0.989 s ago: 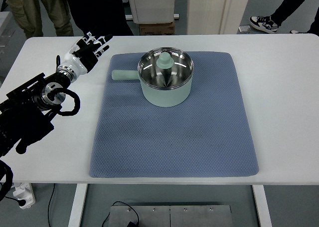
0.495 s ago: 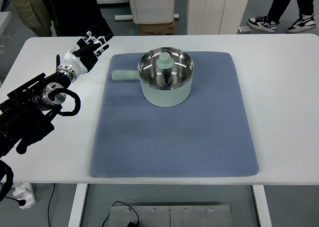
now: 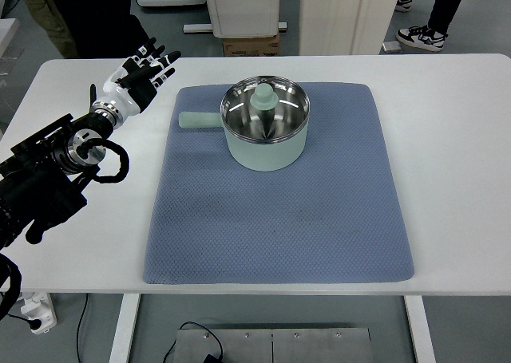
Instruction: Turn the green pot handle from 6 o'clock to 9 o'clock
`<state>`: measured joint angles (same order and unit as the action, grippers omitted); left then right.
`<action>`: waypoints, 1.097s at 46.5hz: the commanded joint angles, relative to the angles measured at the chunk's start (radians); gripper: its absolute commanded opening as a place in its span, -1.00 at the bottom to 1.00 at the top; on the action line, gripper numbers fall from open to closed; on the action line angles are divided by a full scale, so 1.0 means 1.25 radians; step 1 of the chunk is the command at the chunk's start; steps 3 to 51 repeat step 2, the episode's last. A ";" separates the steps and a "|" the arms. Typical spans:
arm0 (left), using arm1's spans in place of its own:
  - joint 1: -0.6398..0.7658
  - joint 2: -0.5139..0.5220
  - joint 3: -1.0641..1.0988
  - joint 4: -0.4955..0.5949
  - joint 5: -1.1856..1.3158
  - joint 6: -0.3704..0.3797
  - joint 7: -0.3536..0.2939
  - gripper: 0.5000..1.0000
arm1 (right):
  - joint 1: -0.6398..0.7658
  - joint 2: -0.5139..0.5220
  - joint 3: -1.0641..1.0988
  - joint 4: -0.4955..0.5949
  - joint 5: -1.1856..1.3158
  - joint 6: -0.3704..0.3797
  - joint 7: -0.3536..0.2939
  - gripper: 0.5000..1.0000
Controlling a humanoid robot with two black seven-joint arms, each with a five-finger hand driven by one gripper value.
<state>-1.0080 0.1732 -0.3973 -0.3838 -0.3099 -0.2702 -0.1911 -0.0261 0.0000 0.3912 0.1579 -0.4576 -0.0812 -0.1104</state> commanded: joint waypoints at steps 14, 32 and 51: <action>0.000 -0.002 0.000 0.000 0.000 0.000 0.001 1.00 | 0.000 0.000 0.000 0.000 -0.001 0.000 0.000 1.00; 0.000 -0.002 0.000 0.000 0.000 0.000 0.001 1.00 | 0.000 0.000 0.000 0.000 -0.001 0.000 0.000 1.00; 0.000 -0.002 0.000 0.000 0.000 0.000 0.001 1.00 | 0.000 0.000 0.000 0.000 -0.001 0.000 0.000 1.00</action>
